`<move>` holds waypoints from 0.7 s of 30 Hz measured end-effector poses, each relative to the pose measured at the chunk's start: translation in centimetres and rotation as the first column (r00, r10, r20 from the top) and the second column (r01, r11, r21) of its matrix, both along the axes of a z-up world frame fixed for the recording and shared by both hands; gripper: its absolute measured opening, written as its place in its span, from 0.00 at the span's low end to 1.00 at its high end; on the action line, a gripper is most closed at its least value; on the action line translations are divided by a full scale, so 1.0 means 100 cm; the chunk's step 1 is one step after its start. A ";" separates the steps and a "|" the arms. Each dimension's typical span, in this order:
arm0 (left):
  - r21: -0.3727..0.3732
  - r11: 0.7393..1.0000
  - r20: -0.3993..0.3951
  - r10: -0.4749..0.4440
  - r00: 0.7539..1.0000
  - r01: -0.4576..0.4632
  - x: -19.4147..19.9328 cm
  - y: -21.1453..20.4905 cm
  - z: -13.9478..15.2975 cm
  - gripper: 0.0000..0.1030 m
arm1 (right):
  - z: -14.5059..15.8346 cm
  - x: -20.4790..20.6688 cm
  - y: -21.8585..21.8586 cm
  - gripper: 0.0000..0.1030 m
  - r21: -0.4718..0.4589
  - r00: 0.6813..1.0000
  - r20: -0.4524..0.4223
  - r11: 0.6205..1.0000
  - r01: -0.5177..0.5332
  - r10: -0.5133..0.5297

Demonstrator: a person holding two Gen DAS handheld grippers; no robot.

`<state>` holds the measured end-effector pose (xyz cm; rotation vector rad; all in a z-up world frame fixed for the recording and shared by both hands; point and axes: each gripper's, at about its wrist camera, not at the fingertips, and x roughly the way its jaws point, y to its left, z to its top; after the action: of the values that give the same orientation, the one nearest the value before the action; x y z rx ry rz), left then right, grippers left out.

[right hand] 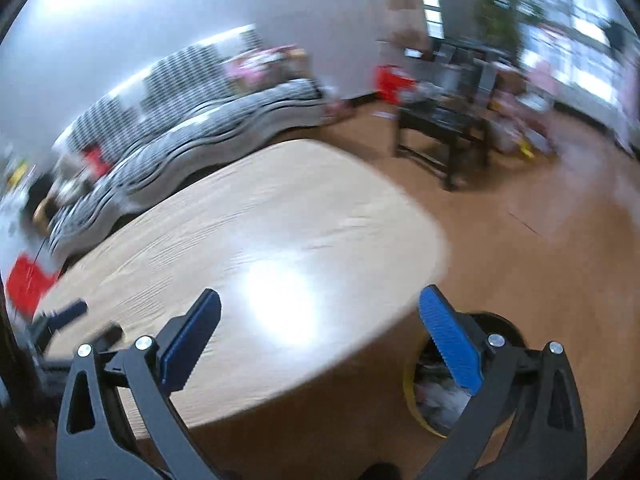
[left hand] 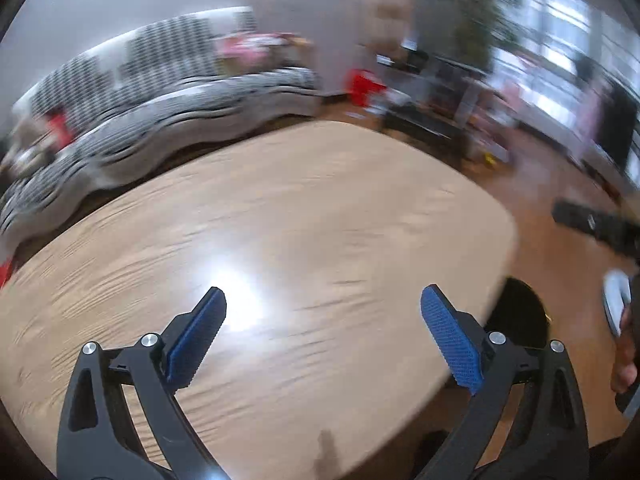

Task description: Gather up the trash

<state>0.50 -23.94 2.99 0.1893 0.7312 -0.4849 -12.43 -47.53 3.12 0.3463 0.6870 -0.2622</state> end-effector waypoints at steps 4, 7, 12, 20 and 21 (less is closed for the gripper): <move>-0.040 0.980 -0.066 0.190 0.980 -0.193 0.014 0.108 0.004 0.92 | 0.005 0.037 0.083 0.93 -0.049 0.984 -0.014 0.983 -0.177 0.176; -0.052 0.950 -0.091 0.301 0.949 -0.307 0.016 0.172 0.003 0.92 | 0.004 0.055 0.142 0.93 -0.102 0.960 -0.038 0.954 -0.281 0.279; -0.069 0.884 -0.086 0.457 0.885 -0.463 0.010 0.259 0.003 0.92 | 0.005 0.076 0.208 0.93 -0.125 0.922 -0.045 0.914 -0.386 0.384; -0.040 0.846 -0.104 0.526 0.844 -0.532 0.009 0.312 -0.007 0.92 | -0.003 0.106 0.260 0.93 -0.134 0.895 -0.081 0.885 -0.445 0.438; -0.040 0.843 -0.103 0.530 0.842 -0.536 0.008 0.316 -0.008 0.92 | -0.005 0.112 0.266 0.93 -0.133 0.893 -0.085 0.883 -0.450 0.442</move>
<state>1.27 7.67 2.21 -0.1051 0.8153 0.0198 -1.26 -20.97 2.66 0.0301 0.7744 0.1192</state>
